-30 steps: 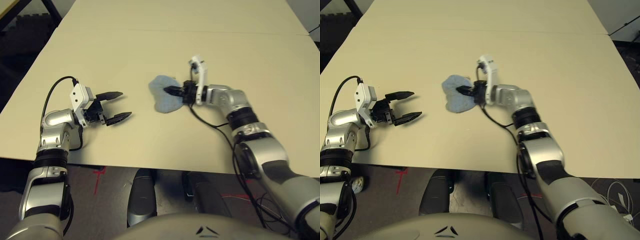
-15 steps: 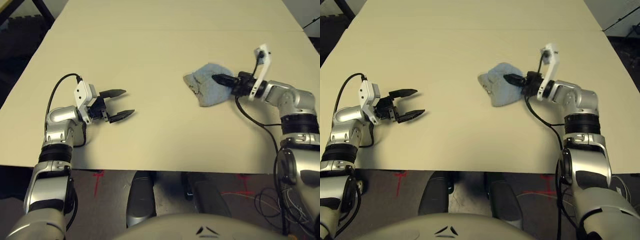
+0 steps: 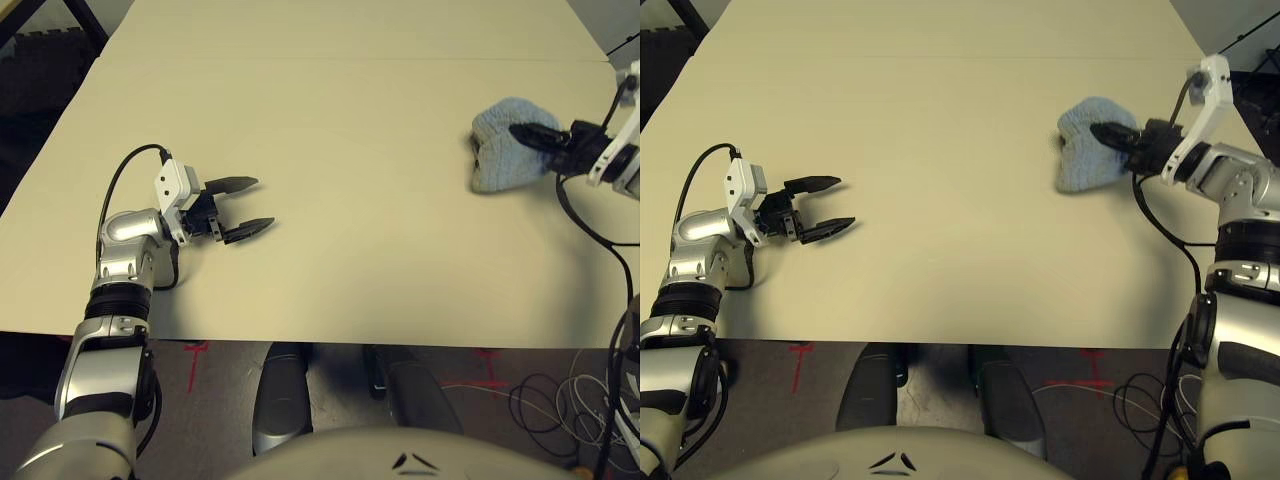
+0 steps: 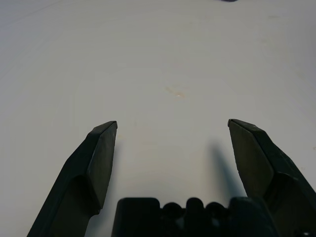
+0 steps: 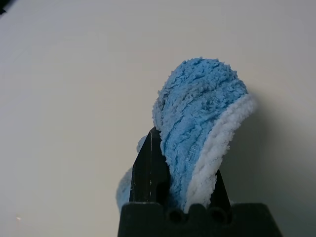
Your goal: Wipe the water off the table with a rag.
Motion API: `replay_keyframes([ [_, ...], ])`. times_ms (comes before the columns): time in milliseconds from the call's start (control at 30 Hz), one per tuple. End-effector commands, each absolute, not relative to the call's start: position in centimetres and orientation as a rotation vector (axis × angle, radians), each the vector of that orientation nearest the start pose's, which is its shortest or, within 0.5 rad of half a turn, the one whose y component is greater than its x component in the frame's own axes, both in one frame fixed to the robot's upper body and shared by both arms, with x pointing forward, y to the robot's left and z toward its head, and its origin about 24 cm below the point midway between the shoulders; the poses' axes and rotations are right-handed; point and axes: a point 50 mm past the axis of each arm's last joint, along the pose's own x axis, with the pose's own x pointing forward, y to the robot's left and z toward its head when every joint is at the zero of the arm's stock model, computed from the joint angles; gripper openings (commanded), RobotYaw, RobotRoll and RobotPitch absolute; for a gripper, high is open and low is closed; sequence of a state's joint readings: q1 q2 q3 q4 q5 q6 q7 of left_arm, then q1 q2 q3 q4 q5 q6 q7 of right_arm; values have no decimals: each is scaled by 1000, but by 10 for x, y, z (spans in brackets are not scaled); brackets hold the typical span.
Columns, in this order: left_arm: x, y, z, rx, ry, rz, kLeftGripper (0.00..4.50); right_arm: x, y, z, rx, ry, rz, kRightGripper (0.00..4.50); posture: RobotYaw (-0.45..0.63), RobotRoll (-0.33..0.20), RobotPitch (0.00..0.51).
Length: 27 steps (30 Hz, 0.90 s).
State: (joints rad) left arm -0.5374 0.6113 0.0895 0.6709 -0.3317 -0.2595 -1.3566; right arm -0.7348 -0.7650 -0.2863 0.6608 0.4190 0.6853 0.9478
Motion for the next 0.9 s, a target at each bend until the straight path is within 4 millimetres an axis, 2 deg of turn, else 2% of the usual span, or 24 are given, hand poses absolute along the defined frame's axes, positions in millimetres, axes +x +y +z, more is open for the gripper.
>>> replay_keyframes([
  [33,308,256,115,328,-20,-1099,4500,325,-327,153,174,357,420,54,104,0,211],
  [100,308,255,115,328,-20,-1097,4500,324,-330,142,130,397,377,53,104,0,210],
  [167,308,255,114,327,-19,-1093,4500,324,-332,136,84,419,356,790,103,0,207],
  [200,308,255,114,326,-19,-1088,4500,324,-333,133,58,425,347,982,103,0,204],
  [367,310,257,115,300,-29,-1045,4500,323,-348,138,-79,398,263,2896,105,0,188],
  [500,316,260,122,241,-60,-967,4500,325,-357,162,-99,297,234,4428,106,0,178],
  [600,321,266,129,187,-92,-871,4500,326,-361,184,-78,171,230,4473,99,0,176],
  [700,327,276,136,116,-140,-705,4500,325,-369,199,-147,54,176,4473,101,0,177],
  [900,338,308,148,112,-188,-307,4500,320,-387,203,-178,-113,-2,4473,121,0,182],
])
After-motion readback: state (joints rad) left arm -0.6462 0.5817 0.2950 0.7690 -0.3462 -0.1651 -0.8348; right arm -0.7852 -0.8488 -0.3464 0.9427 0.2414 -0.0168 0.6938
